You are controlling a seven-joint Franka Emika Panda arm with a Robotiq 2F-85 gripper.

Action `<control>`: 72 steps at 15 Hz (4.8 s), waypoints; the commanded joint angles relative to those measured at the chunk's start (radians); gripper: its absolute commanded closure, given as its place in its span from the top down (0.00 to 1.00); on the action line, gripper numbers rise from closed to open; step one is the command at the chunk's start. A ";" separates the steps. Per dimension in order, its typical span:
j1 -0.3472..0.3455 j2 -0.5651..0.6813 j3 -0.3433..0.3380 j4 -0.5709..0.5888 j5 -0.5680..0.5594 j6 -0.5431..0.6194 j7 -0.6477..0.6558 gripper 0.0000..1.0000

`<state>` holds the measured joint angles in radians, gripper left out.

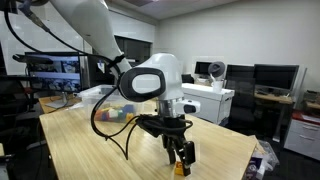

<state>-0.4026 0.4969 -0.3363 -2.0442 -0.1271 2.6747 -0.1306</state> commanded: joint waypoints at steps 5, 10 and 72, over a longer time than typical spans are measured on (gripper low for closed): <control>-0.004 -0.011 0.009 0.023 0.034 -0.021 0.050 0.22; 0.011 -0.053 0.028 0.089 0.098 -0.101 0.096 0.00; -0.085 -0.126 0.036 -0.164 0.125 -0.146 -0.249 0.67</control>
<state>-0.4665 0.3546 -0.3165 -2.2276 -0.0232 2.5320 -0.3503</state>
